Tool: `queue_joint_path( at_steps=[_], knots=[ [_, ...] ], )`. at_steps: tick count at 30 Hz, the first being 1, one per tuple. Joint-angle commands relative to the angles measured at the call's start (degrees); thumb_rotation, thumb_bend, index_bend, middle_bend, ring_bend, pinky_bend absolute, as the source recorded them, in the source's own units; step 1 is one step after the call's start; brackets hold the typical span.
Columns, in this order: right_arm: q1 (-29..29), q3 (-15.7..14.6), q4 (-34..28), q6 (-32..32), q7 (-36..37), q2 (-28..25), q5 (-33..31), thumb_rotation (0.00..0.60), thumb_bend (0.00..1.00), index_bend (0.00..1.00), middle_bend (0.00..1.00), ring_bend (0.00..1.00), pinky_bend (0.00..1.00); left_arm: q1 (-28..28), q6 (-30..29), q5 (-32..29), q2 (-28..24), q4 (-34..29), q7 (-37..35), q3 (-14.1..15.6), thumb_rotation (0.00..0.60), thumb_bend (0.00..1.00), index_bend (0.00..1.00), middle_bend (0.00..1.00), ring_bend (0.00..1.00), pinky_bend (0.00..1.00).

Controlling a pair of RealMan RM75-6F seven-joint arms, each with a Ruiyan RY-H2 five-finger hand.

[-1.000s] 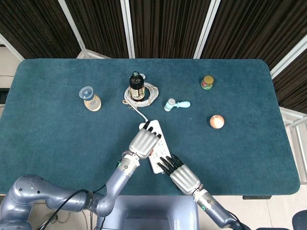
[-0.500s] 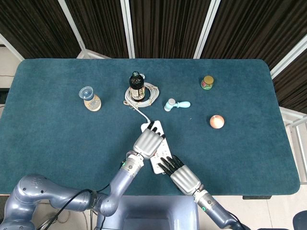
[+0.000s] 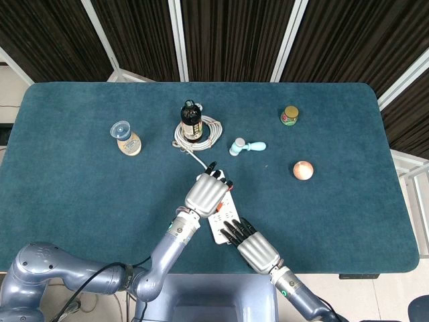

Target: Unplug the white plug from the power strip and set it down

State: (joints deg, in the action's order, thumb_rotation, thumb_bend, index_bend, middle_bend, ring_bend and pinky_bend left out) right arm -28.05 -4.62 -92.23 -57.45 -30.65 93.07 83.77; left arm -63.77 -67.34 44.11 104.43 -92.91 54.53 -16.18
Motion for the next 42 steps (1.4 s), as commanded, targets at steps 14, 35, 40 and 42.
queue_joint_path(
  at_steps=[14, 35, 40, 42],
  knots=[
    [-0.35, 5.77, -2.44, -5.89, 0.68, -2.2, 1.19, 0.6, 0.71, 0.0, 0.0, 0.0, 0.0, 3.51, -0.83, 1.93, -6.21, -1.06, -3.23, 2.7, 0.6, 0.39, 0.64, 0.74, 0.27, 0.13],
    [2.08, 10.62, -6.88, -13.1, 3.8, -10.65, -0.9, 0.6, 0.7, 0.0, 0.0, 0.0, 0.0, 10.12, 1.72, -1.67, -10.1, 5.77, -7.33, 7.72, 0.6, 0.04, 0.19, 0.21, 0.1, 0.01],
    [2.66, 10.94, -7.72, -14.3, 3.57, -11.85, -1.06, 0.6, 0.69, 0.0, 0.0, 0.0, 0.0, 11.29, 0.3, 0.49, -12.23, 3.68, -10.06, 6.32, 0.6, 0.03, 0.15, 0.18, 0.09, 0.0],
    [3.01, 10.94, -8.0, -14.89, 3.63, -12.58, -0.93, 0.6, 0.69, 0.0, 0.0, 0.0, 0.0, 11.75, -0.26, 1.19, -13.25, 2.55, -10.55, 6.15, 0.6, 0.03, 0.15, 0.18, 0.09, 0.0]
  ],
)
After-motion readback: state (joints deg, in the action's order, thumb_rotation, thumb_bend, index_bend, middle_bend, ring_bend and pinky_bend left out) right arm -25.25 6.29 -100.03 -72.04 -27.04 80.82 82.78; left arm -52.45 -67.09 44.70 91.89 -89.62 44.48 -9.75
